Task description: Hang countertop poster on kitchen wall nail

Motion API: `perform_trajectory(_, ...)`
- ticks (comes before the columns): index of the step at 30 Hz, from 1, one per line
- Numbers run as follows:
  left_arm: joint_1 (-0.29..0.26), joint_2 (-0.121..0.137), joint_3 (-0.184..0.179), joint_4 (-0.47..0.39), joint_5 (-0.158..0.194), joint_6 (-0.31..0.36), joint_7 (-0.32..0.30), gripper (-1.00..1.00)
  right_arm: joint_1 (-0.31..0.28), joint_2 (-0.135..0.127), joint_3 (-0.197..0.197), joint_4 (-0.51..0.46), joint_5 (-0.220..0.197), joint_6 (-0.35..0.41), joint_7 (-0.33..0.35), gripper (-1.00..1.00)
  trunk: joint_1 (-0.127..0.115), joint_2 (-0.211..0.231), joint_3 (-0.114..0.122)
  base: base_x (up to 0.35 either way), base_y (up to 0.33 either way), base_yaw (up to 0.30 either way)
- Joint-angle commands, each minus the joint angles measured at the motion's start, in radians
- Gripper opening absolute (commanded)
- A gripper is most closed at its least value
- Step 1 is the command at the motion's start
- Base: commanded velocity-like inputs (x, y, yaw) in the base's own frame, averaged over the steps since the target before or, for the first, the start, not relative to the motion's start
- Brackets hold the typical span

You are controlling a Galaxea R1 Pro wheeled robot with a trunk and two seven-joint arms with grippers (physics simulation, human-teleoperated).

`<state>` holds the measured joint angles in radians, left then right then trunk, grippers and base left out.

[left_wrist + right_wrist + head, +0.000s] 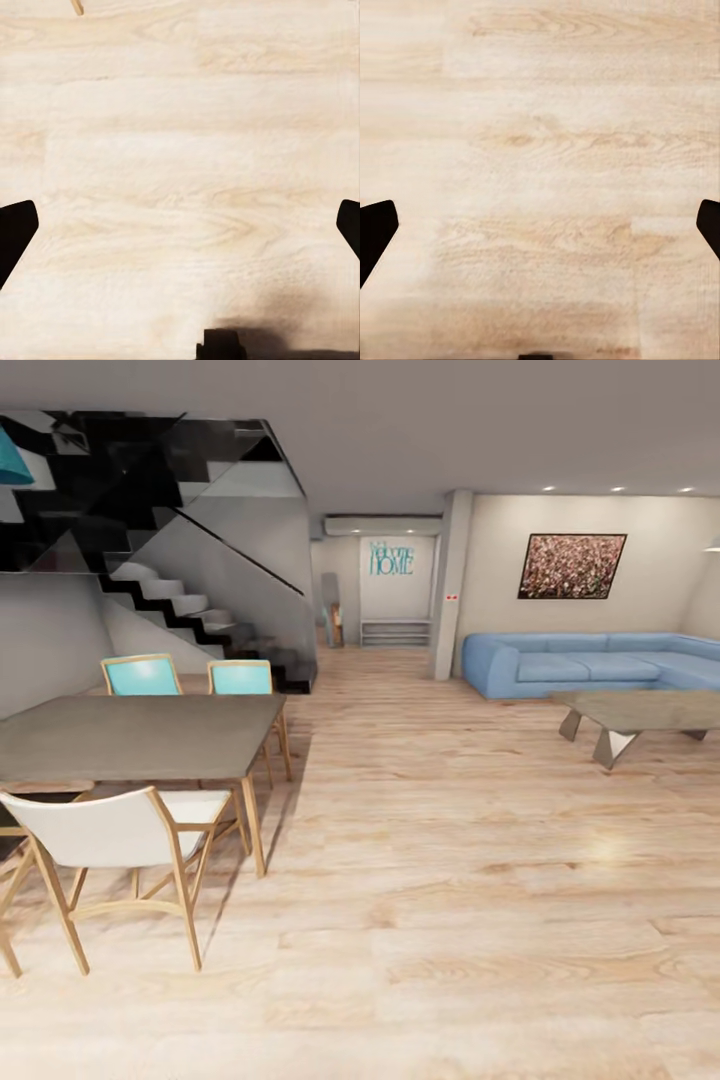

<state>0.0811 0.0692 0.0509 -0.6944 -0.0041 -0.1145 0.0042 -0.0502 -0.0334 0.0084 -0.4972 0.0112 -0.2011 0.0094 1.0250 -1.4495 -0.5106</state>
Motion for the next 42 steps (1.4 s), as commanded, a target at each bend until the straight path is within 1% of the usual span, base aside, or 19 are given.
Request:
perform_trajectory(1,0.000,0.000,0.005,-0.001,0.000,-0.002,0.000,1.00,0.000,0.000,0.001,0.001,0.001,-0.003,0.001,1.00,0.000,0.000,-0.001,0.000,0.230,0.044)
perform_trajectory(5,0.000,0.000,0.022,-0.001,0.000,-0.002,0.000,1.00,0.000,0.000,0.001,0.001,0.001,-0.003,0.001,1.00,0.000,0.000,-0.002,0.000,0.257,0.083)
perform_trajectory(10,0.000,0.000,0.028,-0.001,0.000,-0.002,0.000,1.00,0.000,0.000,0.001,0.002,0.001,-0.003,0.000,1.00,0.000,0.000,-0.004,0.000,0.279,0.208)
perform_trajectory(14,0.000,0.000,0.030,-0.001,0.000,-0.002,0.000,1.00,0.000,0.000,0.001,0.002,0.001,-0.003,0.000,1.00,0.000,0.000,-0.006,0.000,0.080,0.256)
perform_trajectory(20,0.000,0.000,0.030,-0.001,0.000,-0.001,0.000,1.00,0.000,0.000,0.001,0.001,0.001,-0.003,0.000,1.00,0.000,0.000,-0.009,0.000,-0.009,0.236)
perform_trajectory(27,0.000,0.000,0.030,-0.001,0.000,-0.002,0.000,1.00,0.000,0.000,0.001,0.001,0.001,-0.003,-0.001,1.00,0.000,0.000,-0.011,0.079,-0.169,0.144)
perform_trajectory(42,0.000,0.000,0.030,-0.001,0.000,-0.002,0.000,1.00,0.000,0.000,0.001,0.001,0.001,-0.003,-0.003,1.00,0.000,0.000,-0.018,0.014,-0.026,0.257)
